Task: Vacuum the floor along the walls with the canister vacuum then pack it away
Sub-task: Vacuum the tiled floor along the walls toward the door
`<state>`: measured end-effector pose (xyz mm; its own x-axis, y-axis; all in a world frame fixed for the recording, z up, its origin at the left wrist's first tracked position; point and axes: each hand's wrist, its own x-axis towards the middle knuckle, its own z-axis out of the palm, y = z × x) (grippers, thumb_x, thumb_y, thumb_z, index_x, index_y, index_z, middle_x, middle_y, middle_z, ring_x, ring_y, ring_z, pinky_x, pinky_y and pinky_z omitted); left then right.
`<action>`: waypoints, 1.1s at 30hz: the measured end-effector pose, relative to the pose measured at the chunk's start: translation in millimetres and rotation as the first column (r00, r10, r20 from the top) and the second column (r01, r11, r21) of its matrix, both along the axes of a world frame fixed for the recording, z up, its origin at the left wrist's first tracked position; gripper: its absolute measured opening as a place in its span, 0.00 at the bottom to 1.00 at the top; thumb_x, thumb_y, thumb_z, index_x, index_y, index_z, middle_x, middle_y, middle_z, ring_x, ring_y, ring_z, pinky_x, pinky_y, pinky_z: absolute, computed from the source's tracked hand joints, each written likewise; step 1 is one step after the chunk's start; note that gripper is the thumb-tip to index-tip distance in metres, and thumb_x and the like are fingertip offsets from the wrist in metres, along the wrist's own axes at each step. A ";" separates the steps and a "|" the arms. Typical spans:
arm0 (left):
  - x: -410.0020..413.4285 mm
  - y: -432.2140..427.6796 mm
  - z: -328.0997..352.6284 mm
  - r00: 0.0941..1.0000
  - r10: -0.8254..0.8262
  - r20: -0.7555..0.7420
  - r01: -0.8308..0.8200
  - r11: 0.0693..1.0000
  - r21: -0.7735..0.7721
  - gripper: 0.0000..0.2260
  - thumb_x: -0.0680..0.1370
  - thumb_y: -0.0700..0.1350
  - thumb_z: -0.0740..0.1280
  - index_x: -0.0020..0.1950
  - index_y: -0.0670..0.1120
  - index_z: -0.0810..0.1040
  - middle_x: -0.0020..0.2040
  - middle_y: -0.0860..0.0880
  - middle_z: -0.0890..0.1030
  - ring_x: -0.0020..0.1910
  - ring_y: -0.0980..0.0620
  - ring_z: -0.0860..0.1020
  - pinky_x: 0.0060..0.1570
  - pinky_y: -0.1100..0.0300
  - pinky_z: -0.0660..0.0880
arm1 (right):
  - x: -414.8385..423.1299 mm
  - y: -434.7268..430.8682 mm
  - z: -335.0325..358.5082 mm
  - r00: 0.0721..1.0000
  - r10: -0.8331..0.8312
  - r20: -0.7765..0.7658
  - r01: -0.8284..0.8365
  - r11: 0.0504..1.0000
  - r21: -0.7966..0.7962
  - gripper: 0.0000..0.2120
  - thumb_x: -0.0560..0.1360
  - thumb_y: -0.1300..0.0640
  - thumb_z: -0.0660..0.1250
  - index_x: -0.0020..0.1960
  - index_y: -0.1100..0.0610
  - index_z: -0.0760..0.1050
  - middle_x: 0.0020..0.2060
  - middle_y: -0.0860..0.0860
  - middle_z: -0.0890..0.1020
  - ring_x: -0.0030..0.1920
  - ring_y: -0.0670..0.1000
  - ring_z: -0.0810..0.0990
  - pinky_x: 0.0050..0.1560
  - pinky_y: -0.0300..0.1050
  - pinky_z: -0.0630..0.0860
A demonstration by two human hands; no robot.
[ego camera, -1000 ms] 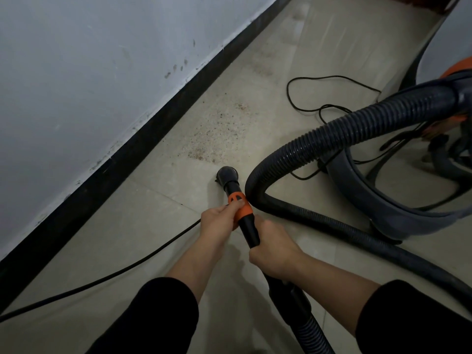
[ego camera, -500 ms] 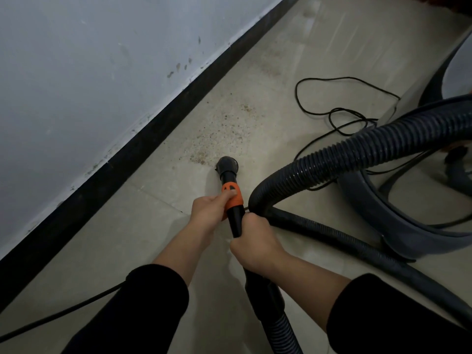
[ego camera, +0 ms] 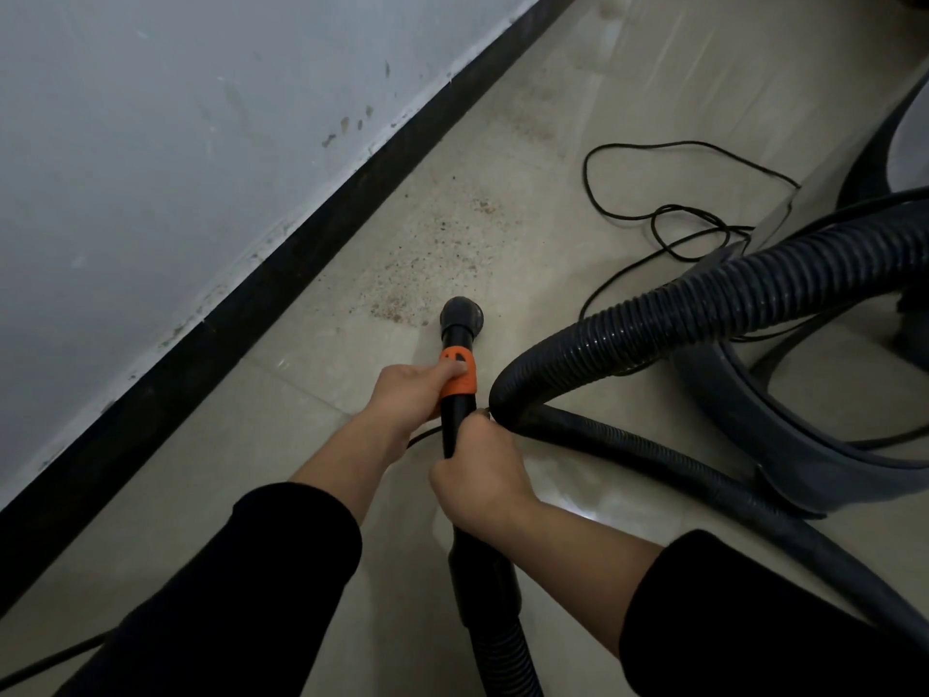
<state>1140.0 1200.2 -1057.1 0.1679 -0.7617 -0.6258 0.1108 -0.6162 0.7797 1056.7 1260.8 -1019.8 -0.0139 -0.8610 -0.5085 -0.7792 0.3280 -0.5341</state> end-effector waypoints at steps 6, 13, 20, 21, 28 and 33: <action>11.7 -0.6 -1.7 0.994 0.099 0.051 -0.099 0.995 -0.008 0.09 0.74 0.45 0.73 0.39 0.42 0.77 0.44 0.41 0.80 0.50 0.42 0.81 0.56 0.48 0.79 | 10.4 -7.1 2.3 0.999 0.041 0.008 -0.041 0.999 0.000 0.18 0.74 0.64 0.63 0.64 0.64 0.66 0.55 0.59 0.76 0.54 0.58 0.77 0.45 0.46 0.71; 22.8 2.8 -1.6 0.979 0.181 0.094 -0.180 0.984 -0.021 0.13 0.72 0.46 0.74 0.33 0.45 0.73 0.41 0.41 0.76 0.42 0.47 0.75 0.46 0.51 0.74 | 18.4 -9.6 6.9 0.993 0.103 0.050 -0.103 0.995 -0.012 0.16 0.74 0.64 0.62 0.61 0.63 0.67 0.48 0.56 0.73 0.44 0.55 0.71 0.33 0.41 0.64; 38.5 8.2 -2.0 0.962 0.253 0.099 -0.252 0.967 -0.025 0.12 0.72 0.47 0.73 0.34 0.44 0.74 0.40 0.42 0.76 0.41 0.47 0.75 0.44 0.53 0.71 | 31.4 -11.2 7.1 0.983 0.163 0.084 -0.163 0.987 -0.006 0.11 0.73 0.64 0.63 0.54 0.59 0.66 0.46 0.55 0.72 0.43 0.55 0.72 0.31 0.41 0.64; 40.3 8.7 -1.4 0.959 0.262 0.106 -0.261 0.965 -0.023 0.13 0.72 0.47 0.73 0.34 0.44 0.74 0.40 0.41 0.76 0.41 0.47 0.75 0.43 0.53 0.71 | 32.7 -11.4 7.2 0.982 0.172 0.084 -0.172 0.985 -0.007 0.10 0.73 0.64 0.63 0.52 0.59 0.65 0.45 0.54 0.72 0.43 0.55 0.71 0.31 0.41 0.64; 53.4 11.7 -0.1 0.939 0.318 0.131 -0.318 0.948 -0.020 0.14 0.72 0.48 0.73 0.33 0.43 0.74 0.39 0.41 0.76 0.40 0.47 0.74 0.42 0.53 0.71 | 42.2 -13.0 8.0 0.968 0.230 0.099 -0.230 0.973 -0.008 0.10 0.73 0.63 0.63 0.52 0.58 0.65 0.44 0.54 0.72 0.43 0.55 0.72 0.40 0.45 0.69; 61.0 14.9 0.9 0.925 0.356 0.133 -0.356 0.934 -0.018 0.15 0.73 0.47 0.73 0.32 0.45 0.71 0.40 0.42 0.75 0.40 0.47 0.74 0.43 0.55 0.70 | 48.8 -14.3 5.9 0.961 0.257 0.104 -0.258 0.966 -0.006 0.11 0.72 0.63 0.64 0.53 0.59 0.67 0.44 0.55 0.73 0.43 0.55 0.72 0.41 0.45 0.69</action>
